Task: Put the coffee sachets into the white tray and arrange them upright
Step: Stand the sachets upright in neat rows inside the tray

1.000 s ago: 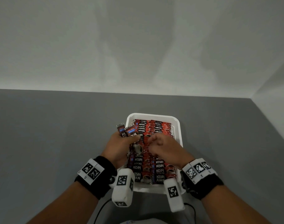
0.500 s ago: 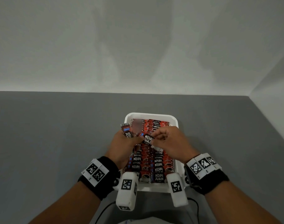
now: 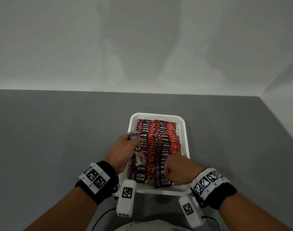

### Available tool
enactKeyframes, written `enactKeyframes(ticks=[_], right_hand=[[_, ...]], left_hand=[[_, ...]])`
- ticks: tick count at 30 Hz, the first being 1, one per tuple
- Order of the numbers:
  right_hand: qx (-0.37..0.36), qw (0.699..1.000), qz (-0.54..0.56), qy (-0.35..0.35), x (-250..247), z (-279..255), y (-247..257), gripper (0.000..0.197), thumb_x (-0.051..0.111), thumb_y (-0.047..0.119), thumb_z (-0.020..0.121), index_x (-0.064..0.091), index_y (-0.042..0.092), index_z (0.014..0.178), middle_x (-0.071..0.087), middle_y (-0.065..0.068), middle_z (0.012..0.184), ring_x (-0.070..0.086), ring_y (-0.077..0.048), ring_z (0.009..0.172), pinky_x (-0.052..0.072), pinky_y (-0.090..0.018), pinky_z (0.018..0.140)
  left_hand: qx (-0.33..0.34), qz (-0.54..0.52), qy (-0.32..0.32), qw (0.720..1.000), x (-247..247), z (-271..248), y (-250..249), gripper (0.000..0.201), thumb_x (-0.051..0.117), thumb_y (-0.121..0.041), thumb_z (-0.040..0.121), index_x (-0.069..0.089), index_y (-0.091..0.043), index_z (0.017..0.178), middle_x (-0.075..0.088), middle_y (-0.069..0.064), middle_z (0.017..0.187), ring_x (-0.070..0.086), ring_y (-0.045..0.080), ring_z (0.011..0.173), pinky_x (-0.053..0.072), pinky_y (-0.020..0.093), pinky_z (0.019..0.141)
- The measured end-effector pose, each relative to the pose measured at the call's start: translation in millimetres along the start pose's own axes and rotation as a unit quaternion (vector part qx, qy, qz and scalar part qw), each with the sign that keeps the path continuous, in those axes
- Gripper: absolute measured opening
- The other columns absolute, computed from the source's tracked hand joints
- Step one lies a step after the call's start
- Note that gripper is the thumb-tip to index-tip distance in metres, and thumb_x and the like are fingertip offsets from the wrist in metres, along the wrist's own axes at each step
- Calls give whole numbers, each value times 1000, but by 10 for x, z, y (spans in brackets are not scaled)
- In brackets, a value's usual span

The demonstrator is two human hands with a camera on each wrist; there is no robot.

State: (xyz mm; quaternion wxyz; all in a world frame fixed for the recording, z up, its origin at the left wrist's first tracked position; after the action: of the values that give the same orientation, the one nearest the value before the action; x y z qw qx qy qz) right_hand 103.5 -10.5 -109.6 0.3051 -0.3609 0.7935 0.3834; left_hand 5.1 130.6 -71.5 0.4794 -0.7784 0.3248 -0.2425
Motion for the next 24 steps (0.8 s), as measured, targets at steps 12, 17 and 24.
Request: enactKeyframes(ticks=[12,17,24], right_hand=[[30,994,-102,-17,46,15,-22,16,53,-2,81,67,1,76,52,-4,62,53,-22,63,46,-30,58],[34,996,-77,-2,40,-4,-40,27,56,-2,80,47,13,59,47,-2,59,46,-16,55,42,-27,54],[-11,970,216,-109,-342,-86,5,35,75,19,84,66,21,117,69,9,104,66,-2,91,53,-17,76]], left_hand=[[55,177,34,982,-49,-26,-16,27,76,8,77,62,-12,89,73,7,89,68,13,68,51,23,54],[72,263,57,960,-24,-33,-10,25,79,0,76,66,-21,83,74,5,98,73,31,89,63,47,76],[62,329,121,934,113,-81,72,18,67,-2,83,69,-20,81,73,0,92,70,15,88,62,33,81]])
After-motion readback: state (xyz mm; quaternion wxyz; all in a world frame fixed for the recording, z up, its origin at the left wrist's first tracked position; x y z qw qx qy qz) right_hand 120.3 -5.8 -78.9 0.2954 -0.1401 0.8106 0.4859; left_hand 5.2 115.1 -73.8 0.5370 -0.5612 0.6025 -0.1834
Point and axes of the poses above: each hand's wrist, its own z-axis towards the middle knuckle, its own x-axis out of the palm, y = z × x, the point moved 8 cm from there along z, towards the middle knuckle
